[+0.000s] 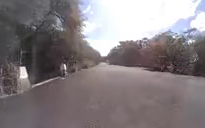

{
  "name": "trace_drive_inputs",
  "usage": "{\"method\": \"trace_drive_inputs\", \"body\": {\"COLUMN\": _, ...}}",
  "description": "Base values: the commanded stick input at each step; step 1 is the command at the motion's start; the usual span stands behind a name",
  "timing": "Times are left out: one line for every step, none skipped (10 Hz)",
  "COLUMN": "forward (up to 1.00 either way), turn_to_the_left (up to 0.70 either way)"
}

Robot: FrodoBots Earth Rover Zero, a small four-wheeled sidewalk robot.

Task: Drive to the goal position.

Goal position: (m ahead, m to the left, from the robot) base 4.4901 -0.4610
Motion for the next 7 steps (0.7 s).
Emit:
{"method": "trace_drive_inputs", "body": {"forward": 0.5, "turn_to_the_left": 0.0}}
{"method": "trace_drive_inputs", "body": {"forward": 0.5, "turn_to_the_left": 0.0}}
{"method": "trace_drive_inputs", "body": {"forward": 0.5, "turn_to_the_left": 0.0}}
{"method": "trace_drive_inputs", "body": {"forward": 0.5, "turn_to_the_left": 0.0}}
{"method": "trace_drive_inputs", "body": {"forward": 0.5, "turn_to_the_left": 0.0}}
{"method": "trace_drive_inputs", "body": {"forward": 0.5, "turn_to_the_left": 0.0}}
{"method": "trace_drive_inputs", "body": {"forward": 0.5, "turn_to_the_left": 0.0}}
